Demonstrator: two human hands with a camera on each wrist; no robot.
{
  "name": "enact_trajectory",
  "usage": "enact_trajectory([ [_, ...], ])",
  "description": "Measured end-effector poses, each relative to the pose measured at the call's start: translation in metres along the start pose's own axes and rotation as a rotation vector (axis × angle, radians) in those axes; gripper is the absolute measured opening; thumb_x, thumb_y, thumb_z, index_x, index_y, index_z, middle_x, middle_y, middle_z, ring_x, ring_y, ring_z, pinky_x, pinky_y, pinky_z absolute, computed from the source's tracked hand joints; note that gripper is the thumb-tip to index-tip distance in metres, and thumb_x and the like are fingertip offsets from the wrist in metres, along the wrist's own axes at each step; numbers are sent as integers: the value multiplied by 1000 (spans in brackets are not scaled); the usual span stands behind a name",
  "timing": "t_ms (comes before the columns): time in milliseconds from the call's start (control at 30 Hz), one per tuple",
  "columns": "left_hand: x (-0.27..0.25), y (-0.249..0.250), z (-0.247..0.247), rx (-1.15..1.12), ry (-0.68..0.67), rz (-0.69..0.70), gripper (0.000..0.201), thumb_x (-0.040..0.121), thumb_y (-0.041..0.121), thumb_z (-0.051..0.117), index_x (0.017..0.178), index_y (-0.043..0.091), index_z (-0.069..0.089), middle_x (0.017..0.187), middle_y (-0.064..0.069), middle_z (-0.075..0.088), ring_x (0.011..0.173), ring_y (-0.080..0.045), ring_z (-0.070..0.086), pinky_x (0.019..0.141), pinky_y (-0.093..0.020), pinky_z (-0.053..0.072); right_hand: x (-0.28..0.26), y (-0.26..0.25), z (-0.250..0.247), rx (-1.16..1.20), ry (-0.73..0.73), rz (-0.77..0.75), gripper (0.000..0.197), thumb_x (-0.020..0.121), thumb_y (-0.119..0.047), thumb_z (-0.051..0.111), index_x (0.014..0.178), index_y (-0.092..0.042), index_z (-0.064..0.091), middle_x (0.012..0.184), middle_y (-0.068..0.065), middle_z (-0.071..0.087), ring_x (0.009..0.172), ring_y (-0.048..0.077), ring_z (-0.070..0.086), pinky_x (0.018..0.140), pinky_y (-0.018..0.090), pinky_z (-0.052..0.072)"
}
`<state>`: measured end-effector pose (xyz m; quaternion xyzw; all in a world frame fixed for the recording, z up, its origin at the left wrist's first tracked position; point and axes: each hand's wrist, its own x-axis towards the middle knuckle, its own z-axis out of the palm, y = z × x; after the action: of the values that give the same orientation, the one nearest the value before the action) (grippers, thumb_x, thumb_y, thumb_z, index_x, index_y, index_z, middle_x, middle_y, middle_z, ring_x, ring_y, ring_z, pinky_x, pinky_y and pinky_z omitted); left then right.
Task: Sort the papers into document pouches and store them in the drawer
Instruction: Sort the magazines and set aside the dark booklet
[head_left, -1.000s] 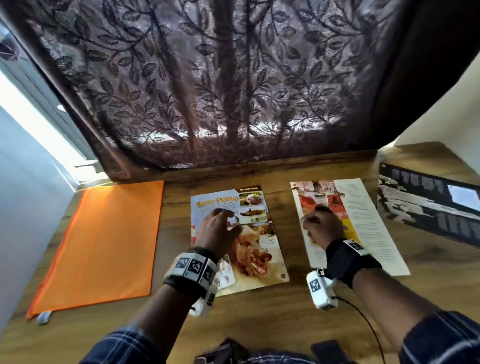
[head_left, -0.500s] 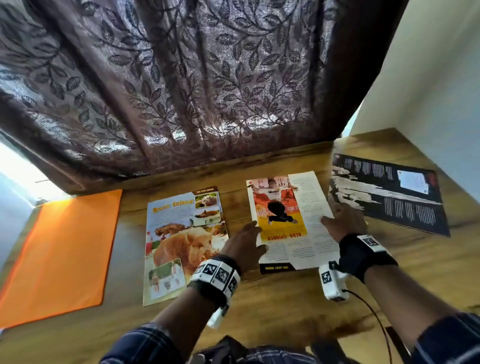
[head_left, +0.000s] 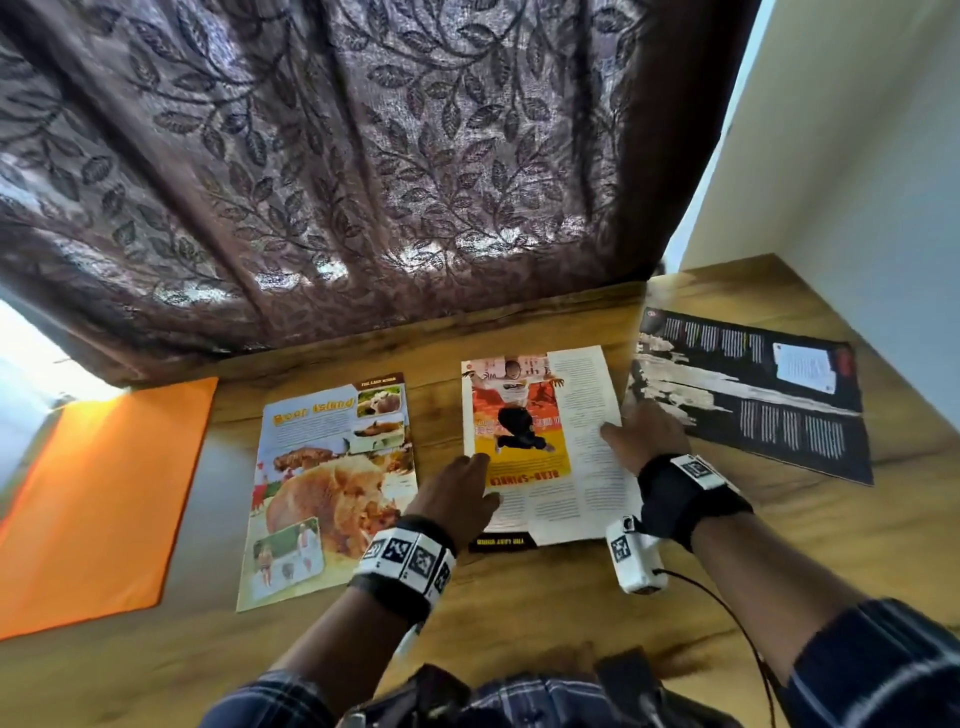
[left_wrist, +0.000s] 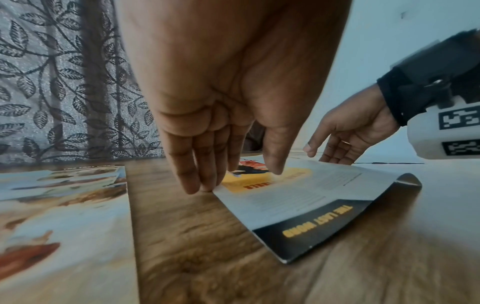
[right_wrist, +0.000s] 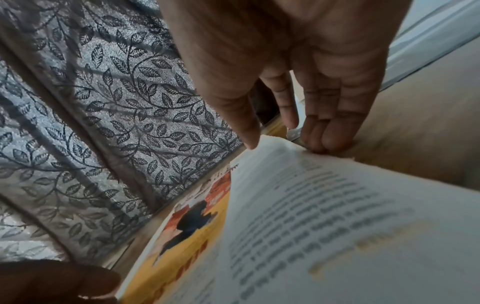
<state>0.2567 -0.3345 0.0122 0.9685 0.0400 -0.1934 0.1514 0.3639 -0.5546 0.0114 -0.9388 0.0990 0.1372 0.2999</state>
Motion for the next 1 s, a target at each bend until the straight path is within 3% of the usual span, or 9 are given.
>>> enact_trajectory([
  [100, 3, 2, 1, 82, -15, 13, 46, 100, 37, 52, 138, 13, 42, 131, -12, 55, 118, -34, 57, 92, -42, 51, 4, -3, 1, 47, -56, -28, 31, 78, -31, 62, 101, -12, 69, 105, 12, 73, 94, 33, 68, 78, 37, 56],
  [167, 4, 3, 1, 110, -5, 23, 46, 100, 37, 52, 137, 13, 44, 130, -12, 56, 117, -34, 58, 91, -42, 51, 8, -3, 4, 78, -75, -51, 28, 79, -33, 64, 97, -13, 71, 102, 10, 74, 90, 32, 68, 72, 33, 52],
  [267, 6, 3, 0, 118, 7, 21, 44, 99, 40, 52, 135, 14, 48, 128, -11, 56, 115, -33, 60, 89, -42, 52, 12, -3, 10, 192, -178, -57, 43, 82, -50, 66, 107, -15, 71, 105, 4, 72, 96, 28, 68, 82, 36, 53],
  [333, 7, 2, 0, 114, 7, 18, 44, 99, 40, 53, 134, 15, 49, 127, -10, 57, 115, -33, 60, 89, -42, 53, 19, 0, 14, 321, -193, -49, 58, 71, -63, 68, 107, -17, 72, 106, 1, 74, 95, 27, 69, 90, 44, 54],
  [433, 6, -1, 0, 127, -1, 27, 45, 98, 39, 54, 136, 16, 48, 131, -9, 55, 118, -33, 58, 92, -43, 53, 28, 0, 10, 424, -153, -60, 39, 81, -45, 73, 106, -16, 73, 103, 6, 75, 94, 28, 70, 92, 45, 54],
  [567, 9, -9, -3, 41, 13, 25, 46, 99, 35, 55, 140, 16, 48, 137, -8, 55, 122, -30, 57, 95, -38, 49, 39, 6, 9, 276, -152, -106, 28, 87, -18, 69, 113, -8, 70, 117, 11, 72, 104, 30, 66, 93, 39, 51],
  [800, 18, -19, -18, -406, 250, -121, 62, 88, 25, 71, 143, 21, 41, 140, -7, 56, 120, -32, 59, 89, -37, 48, 39, 20, 9, 495, -118, -215, 19, 87, -16, 68, 105, -13, 72, 103, 4, 76, 93, 26, 72, 89, 52, 56],
  [900, 26, -22, -25, -567, 253, -182, 59, 90, 27, 67, 142, 25, 39, 137, -4, 60, 119, -30, 60, 94, -40, 50, 39, 22, 4, 640, -111, -206, 21, 86, -14, 69, 107, -15, 73, 104, 2, 77, 94, 25, 73, 90, 52, 56],
  [1000, 33, -26, -27, -706, 229, -186, 57, 90, 27, 68, 140, 25, 41, 131, -2, 64, 114, -27, 64, 93, -50, 55, 42, 22, 2, 754, -104, -184, 21, 84, -14, 69, 104, -17, 74, 106, 3, 76, 99, 27, 72, 94, 54, 54],
])
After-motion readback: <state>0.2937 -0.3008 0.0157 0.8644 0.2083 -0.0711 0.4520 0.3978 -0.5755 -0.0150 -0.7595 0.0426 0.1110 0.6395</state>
